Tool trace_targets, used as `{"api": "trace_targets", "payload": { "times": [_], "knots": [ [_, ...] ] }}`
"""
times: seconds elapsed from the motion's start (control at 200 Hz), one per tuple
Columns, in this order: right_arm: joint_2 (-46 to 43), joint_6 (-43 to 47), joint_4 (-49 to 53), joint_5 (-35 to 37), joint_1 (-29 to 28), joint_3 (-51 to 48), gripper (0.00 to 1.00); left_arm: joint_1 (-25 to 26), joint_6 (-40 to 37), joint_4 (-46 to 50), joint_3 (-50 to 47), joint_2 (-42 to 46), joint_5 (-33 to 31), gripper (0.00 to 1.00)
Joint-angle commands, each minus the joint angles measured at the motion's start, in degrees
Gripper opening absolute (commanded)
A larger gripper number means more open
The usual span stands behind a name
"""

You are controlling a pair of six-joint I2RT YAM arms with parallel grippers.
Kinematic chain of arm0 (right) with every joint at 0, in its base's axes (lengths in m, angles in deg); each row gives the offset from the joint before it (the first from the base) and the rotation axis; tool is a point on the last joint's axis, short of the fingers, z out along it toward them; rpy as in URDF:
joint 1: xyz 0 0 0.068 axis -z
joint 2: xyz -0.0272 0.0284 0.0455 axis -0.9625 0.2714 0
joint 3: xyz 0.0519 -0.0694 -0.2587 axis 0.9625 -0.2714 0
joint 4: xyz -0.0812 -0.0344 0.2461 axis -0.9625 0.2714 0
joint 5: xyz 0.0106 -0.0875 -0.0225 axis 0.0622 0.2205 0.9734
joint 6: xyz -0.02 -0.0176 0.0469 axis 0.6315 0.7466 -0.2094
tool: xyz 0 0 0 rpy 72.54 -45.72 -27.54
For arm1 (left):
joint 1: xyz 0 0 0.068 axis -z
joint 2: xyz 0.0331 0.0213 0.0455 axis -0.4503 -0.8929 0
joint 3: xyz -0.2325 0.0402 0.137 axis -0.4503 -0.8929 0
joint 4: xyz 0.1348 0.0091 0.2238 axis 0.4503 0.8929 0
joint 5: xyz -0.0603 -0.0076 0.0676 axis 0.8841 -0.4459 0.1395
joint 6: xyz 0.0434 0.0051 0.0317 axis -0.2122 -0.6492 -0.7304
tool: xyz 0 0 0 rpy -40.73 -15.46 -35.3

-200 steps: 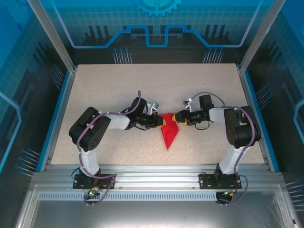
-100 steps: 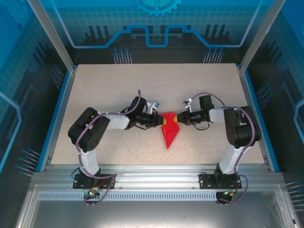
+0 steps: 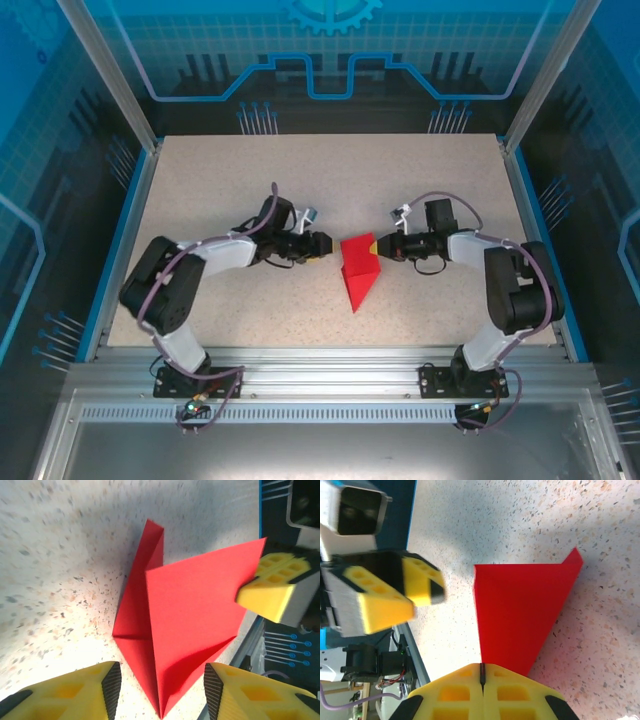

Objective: Fold a paper plane with a square sheet of paper (fold left side to right side)
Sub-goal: Fold the wing for the fifth time at the center of the table.

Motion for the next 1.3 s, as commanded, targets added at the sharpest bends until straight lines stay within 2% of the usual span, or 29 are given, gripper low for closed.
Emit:
{"api": "trace_targets", "payload": {
  "times": [0.0, 0.09, 0.175, 0.295, 0.39, 0.73, 0.9, 1.296],
  "knots": [
    [-3.01, -2.22, 2.74, 2.60, -0.39, -0.78, 0.00, 0.20, -3.69, 8.31, -0.41, 7.53, -2.92, 0.51],
    [-4.70, -3.07, 3.99, 4.03, -0.74, -0.78, 0.00, 2.77, -2.20, 8.48, -2.01, 11.41, -3.37, 0.49],
    [-5.55, -3.52, 4.62, 5.04, -1.36, -0.78, 0.00, 7.41, -0.41, 7.61, -2.62, 12.51, -4.80, 0.48],
    [-5.33, -4.69, 4.68, 6.02, -1.88, -0.86, 0.00, 13.01, 2.70, 3.99, -2.64, 10.34, -6.26, 0.46],
    [-4.97, -5.03, 5.03, 6.74, -2.03, -0.56, 0.00, 15.17, 4.24, 1.00, -1.91, 6.45, -6.49, 0.44],
    [-2.29, -5.15, 5.89, 8.46, -2.23, -0.43, 0.01, 15.97, 6.24, -2.74, 4.71, -7.42, -4.32, 0.37],
    [-1.19, -4.94, 5.84, 8.63, -2.26, -0.34, 0.02, 16.01, 6.59, -2.68, 6.09, -10.39, -4.38, 0.34],
    [-0.15, -4.16, 7.69, 9.34, -2.26, 0.51, 0.05, 15.85, 5.71, 3.46, 7.22, -13.60, -10.54, 0.26]
  ]
}}
